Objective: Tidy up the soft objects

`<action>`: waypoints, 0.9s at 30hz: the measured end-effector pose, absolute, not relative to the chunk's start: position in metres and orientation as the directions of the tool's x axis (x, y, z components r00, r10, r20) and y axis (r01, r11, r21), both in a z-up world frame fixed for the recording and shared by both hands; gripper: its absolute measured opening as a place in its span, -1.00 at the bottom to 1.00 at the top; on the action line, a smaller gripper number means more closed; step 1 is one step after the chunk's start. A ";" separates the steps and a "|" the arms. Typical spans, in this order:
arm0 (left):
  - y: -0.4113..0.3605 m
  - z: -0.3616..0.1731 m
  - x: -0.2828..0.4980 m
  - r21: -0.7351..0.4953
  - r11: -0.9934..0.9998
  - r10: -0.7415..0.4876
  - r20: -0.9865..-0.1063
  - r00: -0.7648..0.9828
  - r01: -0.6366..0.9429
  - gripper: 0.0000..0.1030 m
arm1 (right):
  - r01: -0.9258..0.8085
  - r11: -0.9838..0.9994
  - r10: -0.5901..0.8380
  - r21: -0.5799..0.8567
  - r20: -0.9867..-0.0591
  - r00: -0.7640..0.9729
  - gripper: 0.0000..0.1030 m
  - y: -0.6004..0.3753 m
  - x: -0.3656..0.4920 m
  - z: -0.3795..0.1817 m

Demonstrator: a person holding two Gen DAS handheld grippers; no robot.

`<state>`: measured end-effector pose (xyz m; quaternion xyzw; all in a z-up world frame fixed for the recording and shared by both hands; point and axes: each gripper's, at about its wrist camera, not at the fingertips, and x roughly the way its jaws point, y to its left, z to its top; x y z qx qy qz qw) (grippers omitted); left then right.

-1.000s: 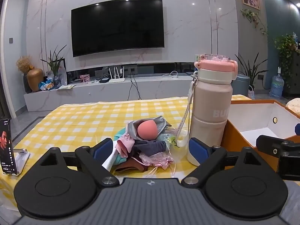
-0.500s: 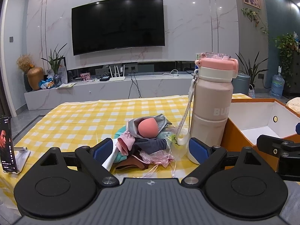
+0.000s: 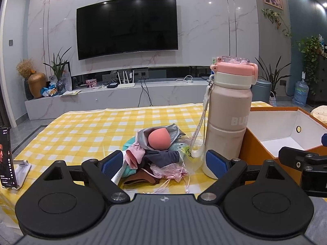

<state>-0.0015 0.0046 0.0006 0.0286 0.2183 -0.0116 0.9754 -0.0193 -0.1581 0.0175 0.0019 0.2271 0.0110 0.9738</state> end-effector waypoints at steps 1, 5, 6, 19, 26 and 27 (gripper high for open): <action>0.004 0.000 -0.001 0.051 0.998 -0.013 -0.427 0.904 0.038 1.00 | -0.019 1.000 0.021 0.008 -0.443 0.896 0.95 -0.158 -0.019 0.017; 0.003 -0.001 -0.001 0.050 0.998 -0.021 -0.431 0.902 0.047 1.00 | -0.010 1.000 0.013 0.008 -0.444 0.896 0.95 -0.159 -0.019 0.018; 0.003 -0.001 -0.001 0.050 0.998 -0.022 -0.430 0.902 0.048 1.00 | -0.009 1.000 0.011 0.008 -0.444 0.896 0.95 -0.160 -0.019 0.018; -0.002 0.000 0.000 0.055 0.996 -0.045 -0.433 0.900 0.076 1.00 | 0.004 1.000 -0.002 0.002 -0.455 0.891 0.95 -0.160 -0.019 0.017; -0.002 0.000 0.000 0.052 0.996 -0.045 -0.434 0.900 0.075 1.00 | 0.001 1.000 -0.001 -0.001 -0.456 0.890 0.95 -0.159 -0.018 0.018; -0.002 0.000 0.000 0.053 0.996 -0.045 -0.435 0.900 0.075 1.00 | 0.002 1.000 -0.002 -0.001 -0.456 0.890 0.95 -0.159 -0.018 0.018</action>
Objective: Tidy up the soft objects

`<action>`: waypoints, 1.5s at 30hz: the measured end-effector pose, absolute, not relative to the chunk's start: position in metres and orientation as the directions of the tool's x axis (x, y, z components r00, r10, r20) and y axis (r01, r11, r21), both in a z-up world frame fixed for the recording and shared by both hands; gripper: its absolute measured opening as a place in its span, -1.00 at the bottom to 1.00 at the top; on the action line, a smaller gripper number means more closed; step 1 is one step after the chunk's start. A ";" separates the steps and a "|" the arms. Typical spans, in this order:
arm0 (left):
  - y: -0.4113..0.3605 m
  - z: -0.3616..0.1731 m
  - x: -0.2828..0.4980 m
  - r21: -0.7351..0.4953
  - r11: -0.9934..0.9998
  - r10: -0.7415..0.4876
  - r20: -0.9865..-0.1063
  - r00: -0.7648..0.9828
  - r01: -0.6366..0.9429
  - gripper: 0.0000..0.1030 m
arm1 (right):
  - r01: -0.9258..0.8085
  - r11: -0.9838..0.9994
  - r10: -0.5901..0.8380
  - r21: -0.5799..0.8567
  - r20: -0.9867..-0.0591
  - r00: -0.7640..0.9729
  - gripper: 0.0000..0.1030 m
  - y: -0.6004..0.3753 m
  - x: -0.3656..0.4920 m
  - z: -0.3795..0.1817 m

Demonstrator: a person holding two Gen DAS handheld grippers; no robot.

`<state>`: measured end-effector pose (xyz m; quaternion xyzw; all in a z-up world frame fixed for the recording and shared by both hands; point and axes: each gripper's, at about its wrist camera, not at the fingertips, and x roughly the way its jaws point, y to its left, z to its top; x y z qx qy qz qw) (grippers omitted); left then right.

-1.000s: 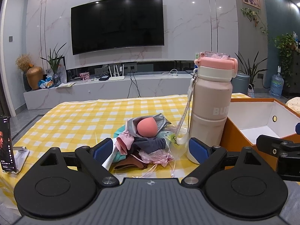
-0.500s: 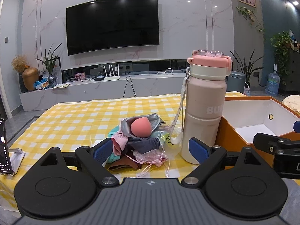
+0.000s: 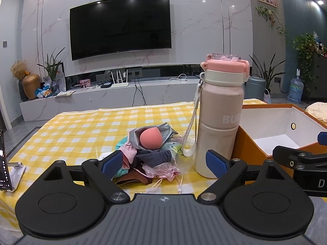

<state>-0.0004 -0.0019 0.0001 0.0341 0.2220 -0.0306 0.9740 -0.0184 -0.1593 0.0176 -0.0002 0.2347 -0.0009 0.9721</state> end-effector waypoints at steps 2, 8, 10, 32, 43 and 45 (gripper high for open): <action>-0.002 0.000 0.000 0.053 0.996 -0.045 -0.435 0.900 0.075 1.00 | 0.002 1.000 -0.002 -0.001 -0.457 0.889 0.95 -0.159 -0.018 0.018; -0.002 -0.001 0.001 0.051 0.996 -0.047 -0.440 0.897 0.077 1.00 | 0.001 1.000 -0.002 -0.003 -0.461 0.888 0.95 -0.159 -0.018 0.017; -0.002 -0.001 0.001 0.051 0.996 -0.047 -0.439 0.897 0.077 1.00 | 0.001 1.000 -0.003 -0.004 -0.462 0.887 0.95 -0.158 -0.018 0.017; 0.007 -0.003 0.003 0.006 0.996 -0.080 -0.472 0.878 0.094 0.57 | -0.074 0.997 0.071 0.012 -0.463 0.883 0.94 -0.151 -0.015 0.018; 0.043 -0.003 0.014 -0.082 0.995 -0.092 -0.506 0.858 0.058 0.11 | -0.285 0.958 0.238 -0.028 -0.473 0.848 0.29 -0.114 0.012 0.010; 0.049 -0.005 0.019 -0.095 0.994 -0.092 -0.519 0.850 0.050 0.02 | -0.330 0.942 0.265 -0.051 -0.490 0.831 0.18 -0.103 0.021 0.005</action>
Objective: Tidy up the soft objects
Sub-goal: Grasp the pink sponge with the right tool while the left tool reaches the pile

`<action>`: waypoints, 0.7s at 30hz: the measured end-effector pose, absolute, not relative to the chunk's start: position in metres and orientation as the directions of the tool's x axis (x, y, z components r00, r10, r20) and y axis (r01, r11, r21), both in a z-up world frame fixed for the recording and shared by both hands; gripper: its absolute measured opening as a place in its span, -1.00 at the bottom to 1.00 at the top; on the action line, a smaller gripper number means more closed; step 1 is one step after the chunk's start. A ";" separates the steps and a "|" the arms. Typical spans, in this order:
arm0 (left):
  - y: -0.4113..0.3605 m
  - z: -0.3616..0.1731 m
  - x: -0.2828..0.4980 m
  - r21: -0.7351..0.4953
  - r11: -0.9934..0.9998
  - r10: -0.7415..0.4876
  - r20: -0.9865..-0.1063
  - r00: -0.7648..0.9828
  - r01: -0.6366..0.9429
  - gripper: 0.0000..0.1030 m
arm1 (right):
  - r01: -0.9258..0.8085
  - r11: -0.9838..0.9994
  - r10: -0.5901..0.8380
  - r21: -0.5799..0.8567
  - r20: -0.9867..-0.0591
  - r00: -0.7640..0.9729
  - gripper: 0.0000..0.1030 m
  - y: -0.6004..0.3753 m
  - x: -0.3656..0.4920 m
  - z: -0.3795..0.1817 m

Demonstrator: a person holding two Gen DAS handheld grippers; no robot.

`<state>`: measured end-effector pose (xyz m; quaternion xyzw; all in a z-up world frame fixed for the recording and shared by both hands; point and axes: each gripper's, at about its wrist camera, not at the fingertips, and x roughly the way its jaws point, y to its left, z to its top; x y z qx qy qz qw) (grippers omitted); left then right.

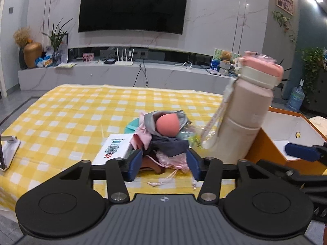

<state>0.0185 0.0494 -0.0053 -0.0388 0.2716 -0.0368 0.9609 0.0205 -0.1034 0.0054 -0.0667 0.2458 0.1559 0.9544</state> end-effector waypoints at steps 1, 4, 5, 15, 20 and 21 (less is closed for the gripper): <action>0.053 -0.007 0.021 -0.100 0.994 -0.091 -0.524 0.847 0.045 0.02 | -0.351 0.934 0.275 -0.062 -0.499 0.822 0.12 -0.098 0.025 0.004; 0.061 -0.010 0.031 -0.094 0.995 -0.087 -0.545 0.834 0.042 0.02 | -0.401 0.911 0.303 -0.092 -0.511 0.804 0.00 -0.081 0.039 -0.001; 0.063 -0.011 0.034 -0.083 0.996 -0.075 -0.546 0.835 0.035 0.02 | -0.415 0.905 0.313 -0.098 -0.510 0.801 -0.02 -0.076 0.043 -0.002; 0.094 -0.013 0.089 -0.081 0.995 -0.088 -0.573 0.815 0.050 -0.12 | -0.486 0.854 0.341 -0.187 -0.506 0.793 -0.06 -0.020 0.110 -0.007; 0.109 -0.017 0.121 -0.099 0.992 -0.119 -0.614 0.780 0.074 -0.12 | -0.499 0.834 0.330 -0.236 -0.512 0.793 -0.07 0.001 0.143 -0.017; 0.112 -0.020 0.125 -0.104 0.991 -0.132 -0.621 0.772 0.086 -0.12 | -0.508 0.823 0.328 -0.255 -0.516 0.791 -0.07 0.005 0.149 -0.019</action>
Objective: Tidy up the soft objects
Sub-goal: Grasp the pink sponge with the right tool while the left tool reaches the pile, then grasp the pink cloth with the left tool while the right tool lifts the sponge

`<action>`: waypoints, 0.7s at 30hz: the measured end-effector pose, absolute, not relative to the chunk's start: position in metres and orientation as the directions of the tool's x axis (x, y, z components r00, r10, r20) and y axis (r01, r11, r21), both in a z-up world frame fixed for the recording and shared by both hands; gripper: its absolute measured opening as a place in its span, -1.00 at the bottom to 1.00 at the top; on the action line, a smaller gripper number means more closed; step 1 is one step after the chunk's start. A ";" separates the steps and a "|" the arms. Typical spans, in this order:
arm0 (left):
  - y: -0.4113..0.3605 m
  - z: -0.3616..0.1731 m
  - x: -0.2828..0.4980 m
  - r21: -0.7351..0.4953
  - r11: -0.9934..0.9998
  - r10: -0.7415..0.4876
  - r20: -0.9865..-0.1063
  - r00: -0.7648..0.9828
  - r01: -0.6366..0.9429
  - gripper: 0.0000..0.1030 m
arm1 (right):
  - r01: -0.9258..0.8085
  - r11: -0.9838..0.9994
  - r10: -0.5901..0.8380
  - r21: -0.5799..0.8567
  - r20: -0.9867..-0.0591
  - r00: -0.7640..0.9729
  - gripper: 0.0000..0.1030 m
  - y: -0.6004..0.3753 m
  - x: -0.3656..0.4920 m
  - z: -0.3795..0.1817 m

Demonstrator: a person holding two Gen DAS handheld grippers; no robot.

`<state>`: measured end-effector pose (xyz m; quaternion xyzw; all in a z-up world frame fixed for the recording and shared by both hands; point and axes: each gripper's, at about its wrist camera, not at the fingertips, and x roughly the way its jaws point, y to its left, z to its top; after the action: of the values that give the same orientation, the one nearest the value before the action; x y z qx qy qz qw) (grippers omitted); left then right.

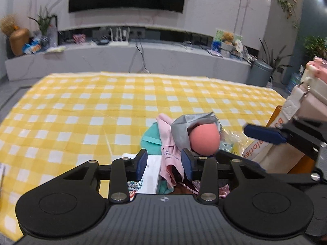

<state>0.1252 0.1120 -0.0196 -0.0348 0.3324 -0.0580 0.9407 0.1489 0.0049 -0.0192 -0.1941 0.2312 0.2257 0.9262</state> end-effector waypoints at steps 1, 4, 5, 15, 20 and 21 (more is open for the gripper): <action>0.113 -0.021 0.130 -0.110 0.989 -0.146 -0.630 0.763 0.098 -0.13 | -0.516 0.813 0.327 -0.270 -0.521 0.788 -0.08 0.008 0.155 -0.022; 0.120 -0.027 0.144 -0.158 0.980 -0.193 -0.656 0.730 0.117 -0.13 | -0.510 0.807 0.302 -0.297 -0.534 0.790 -0.09 0.011 0.174 -0.032; 0.122 -0.029 0.149 -0.169 0.978 -0.203 -0.660 0.723 0.119 -0.13 | -0.500 0.814 0.292 -0.296 -0.536 0.792 -0.09 0.011 0.180 -0.033; 0.122 -0.033 0.172 -0.202 0.969 -0.242 -0.656 0.715 0.143 -0.09 | -0.485 0.843 0.281 -0.231 -0.580 0.764 -0.09 0.008 0.206 -0.049; 0.119 -0.036 0.182 -0.200 0.968 -0.248 -0.672 0.698 0.152 0.03 | -0.494 0.852 0.297 -0.176 -0.615 0.731 -0.07 0.008 0.214 -0.054; 0.119 -0.039 0.184 -0.199 0.967 -0.252 -0.684 0.684 0.157 0.03 | -0.498 0.850 0.298 -0.173 -0.622 0.724 -0.07 0.008 0.214 -0.055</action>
<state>0.1840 0.1193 -0.0386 -0.0621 0.3812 -0.1119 0.9156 0.2140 0.0078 -0.0552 -0.1663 0.3011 0.2179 0.9134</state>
